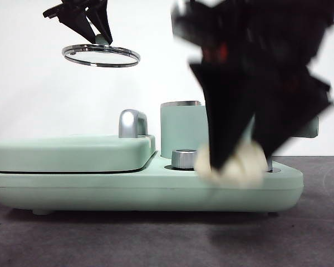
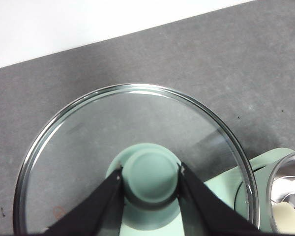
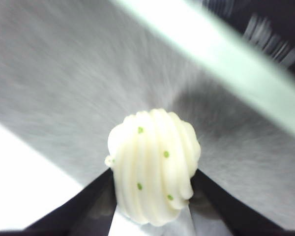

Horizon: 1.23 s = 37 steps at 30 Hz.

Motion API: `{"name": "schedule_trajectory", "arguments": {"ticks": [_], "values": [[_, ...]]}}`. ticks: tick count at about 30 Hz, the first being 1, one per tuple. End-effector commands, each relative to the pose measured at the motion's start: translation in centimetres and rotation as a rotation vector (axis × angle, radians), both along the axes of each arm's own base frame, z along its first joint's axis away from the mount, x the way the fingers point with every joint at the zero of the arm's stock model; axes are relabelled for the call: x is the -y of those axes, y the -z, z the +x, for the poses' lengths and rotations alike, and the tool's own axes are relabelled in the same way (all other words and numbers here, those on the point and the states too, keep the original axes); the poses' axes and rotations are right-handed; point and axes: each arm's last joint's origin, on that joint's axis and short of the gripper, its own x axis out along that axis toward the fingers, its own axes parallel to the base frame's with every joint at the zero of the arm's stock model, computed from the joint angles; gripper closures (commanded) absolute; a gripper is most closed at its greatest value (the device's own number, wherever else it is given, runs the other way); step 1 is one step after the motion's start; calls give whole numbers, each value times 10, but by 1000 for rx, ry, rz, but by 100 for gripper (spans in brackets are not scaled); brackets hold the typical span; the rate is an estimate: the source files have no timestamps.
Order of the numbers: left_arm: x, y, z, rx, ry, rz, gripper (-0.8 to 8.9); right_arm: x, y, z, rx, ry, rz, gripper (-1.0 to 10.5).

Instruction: Put the buns in a small steamer

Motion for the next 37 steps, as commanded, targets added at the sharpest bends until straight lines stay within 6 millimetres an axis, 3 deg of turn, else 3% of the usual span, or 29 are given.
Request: {"name": "schedule_trajectory", "arguments": {"ticks": [1,8,14,23,29,37], "values": [[0,-18,-5,73,6,-18,795,-3,-32,8,27,-11,16,750],[0,-18,-5,73,6,-18,795,13,-96,52,120,40,41,750],[0,-18,-5,73,6,-18,795,16,-112,105,157,68,8,750],[0,-18,-5,73,6,-18,795,14,-89,169,144,114,-38,750],[0,-18,-5,73,6,-18,796,11,-63,186,119,124,-113,750],[0,-18,-5,73,6,-18,795,7,-47,194,100,114,-142,749]]}}
